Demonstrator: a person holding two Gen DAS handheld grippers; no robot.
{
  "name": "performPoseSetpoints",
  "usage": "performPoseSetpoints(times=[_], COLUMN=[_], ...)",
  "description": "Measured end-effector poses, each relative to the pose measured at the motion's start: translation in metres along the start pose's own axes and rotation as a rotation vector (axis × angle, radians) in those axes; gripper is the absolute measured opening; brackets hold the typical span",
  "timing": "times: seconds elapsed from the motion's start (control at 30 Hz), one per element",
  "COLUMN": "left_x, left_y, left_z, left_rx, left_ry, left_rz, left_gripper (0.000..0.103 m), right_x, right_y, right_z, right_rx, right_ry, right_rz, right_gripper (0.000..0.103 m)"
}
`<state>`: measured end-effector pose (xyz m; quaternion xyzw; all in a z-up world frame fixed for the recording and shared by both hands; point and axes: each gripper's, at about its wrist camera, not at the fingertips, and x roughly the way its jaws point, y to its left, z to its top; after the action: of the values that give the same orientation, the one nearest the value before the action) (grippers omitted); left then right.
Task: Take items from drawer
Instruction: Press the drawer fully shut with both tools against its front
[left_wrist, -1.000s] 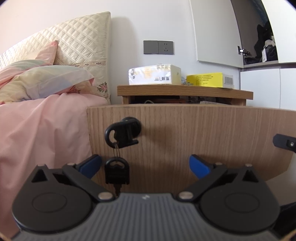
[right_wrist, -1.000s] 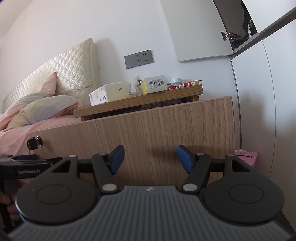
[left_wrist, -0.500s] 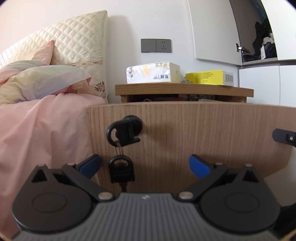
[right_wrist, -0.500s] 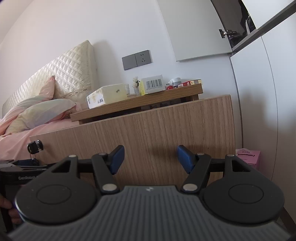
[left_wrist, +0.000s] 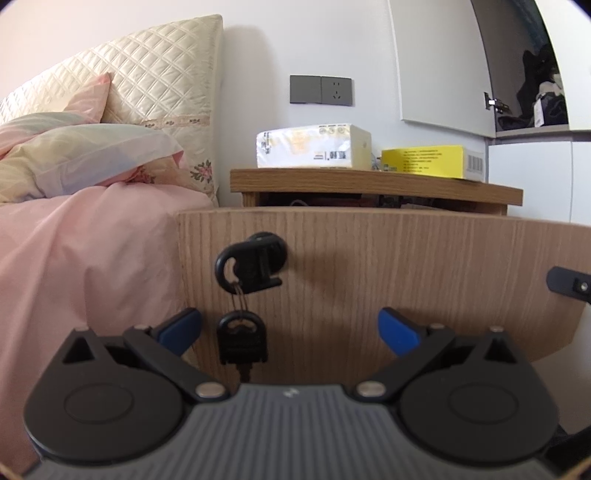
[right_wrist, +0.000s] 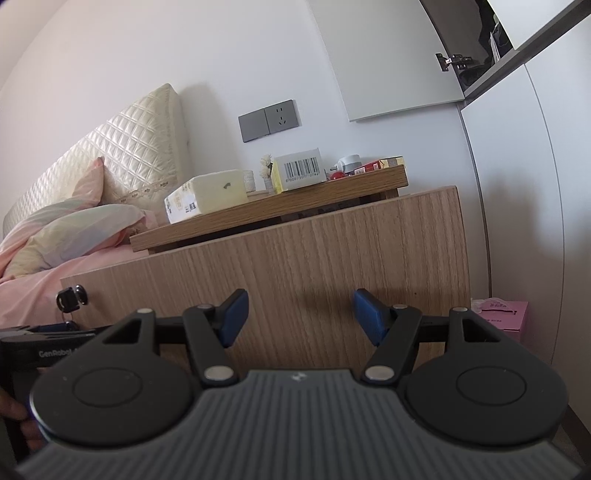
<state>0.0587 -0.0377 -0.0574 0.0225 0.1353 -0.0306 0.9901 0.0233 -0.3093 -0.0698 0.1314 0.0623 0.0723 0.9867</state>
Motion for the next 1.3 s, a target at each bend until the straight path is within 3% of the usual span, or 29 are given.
performPoseSetpoints(times=[0.8, 1.3], left_x=[0.059, 0.109], left_y=[0.000, -0.006], left_z=[0.017, 0.029], left_rx=[-0.003, 0.010], left_ry=[0.015, 0.019], left_rz=[0.007, 0.015], left_gripper=[0.103, 0.103], right_x=[0.059, 0.107], right_y=[-0.018, -0.023], right_z=[0.010, 0.012], right_rx=[0.005, -0.071], right_ry=[0.029, 0.048], right_rz=[0.033, 0.040], right_gripper=[0.067, 0.067])
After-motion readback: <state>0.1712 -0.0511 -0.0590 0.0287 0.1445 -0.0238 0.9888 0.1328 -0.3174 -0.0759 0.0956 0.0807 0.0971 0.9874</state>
